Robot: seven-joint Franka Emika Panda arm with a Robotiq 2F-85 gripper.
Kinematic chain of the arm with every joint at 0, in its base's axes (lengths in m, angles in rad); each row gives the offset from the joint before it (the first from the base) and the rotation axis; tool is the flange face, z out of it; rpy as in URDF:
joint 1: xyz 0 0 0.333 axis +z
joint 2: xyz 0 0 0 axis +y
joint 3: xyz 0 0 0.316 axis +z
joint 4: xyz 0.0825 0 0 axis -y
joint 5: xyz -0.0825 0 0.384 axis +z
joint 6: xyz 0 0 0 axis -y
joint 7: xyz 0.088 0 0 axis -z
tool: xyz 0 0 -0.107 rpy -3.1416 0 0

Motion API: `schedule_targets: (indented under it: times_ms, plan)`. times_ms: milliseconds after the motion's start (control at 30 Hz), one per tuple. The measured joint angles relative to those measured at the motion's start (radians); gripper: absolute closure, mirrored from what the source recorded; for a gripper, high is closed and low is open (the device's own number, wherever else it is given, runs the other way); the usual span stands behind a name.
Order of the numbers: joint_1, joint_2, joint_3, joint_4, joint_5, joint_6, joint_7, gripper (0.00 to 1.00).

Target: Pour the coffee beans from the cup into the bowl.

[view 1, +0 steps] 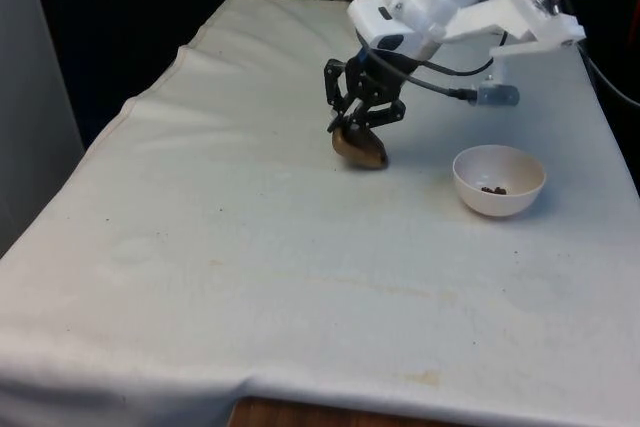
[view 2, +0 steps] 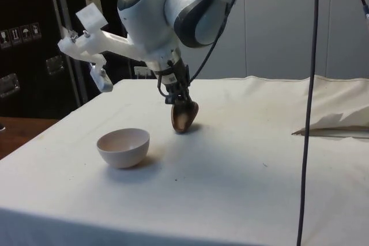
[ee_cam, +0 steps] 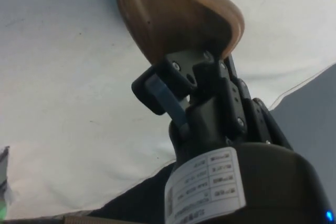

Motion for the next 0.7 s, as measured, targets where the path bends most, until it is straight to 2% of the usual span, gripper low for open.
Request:
schedule_targets:
  times_ms: [300,567,700]
  plan:
    - [0.0,0.0,-0.02,0.0,0.057,0.031,-0.048,1.0]
    - [0.0,0.0,-0.049,-0.003,0.127,0.075,-0.118,1.0]
    - [0.0,0.0,-0.056,-0.004,0.141,0.085,-0.132,1.0]
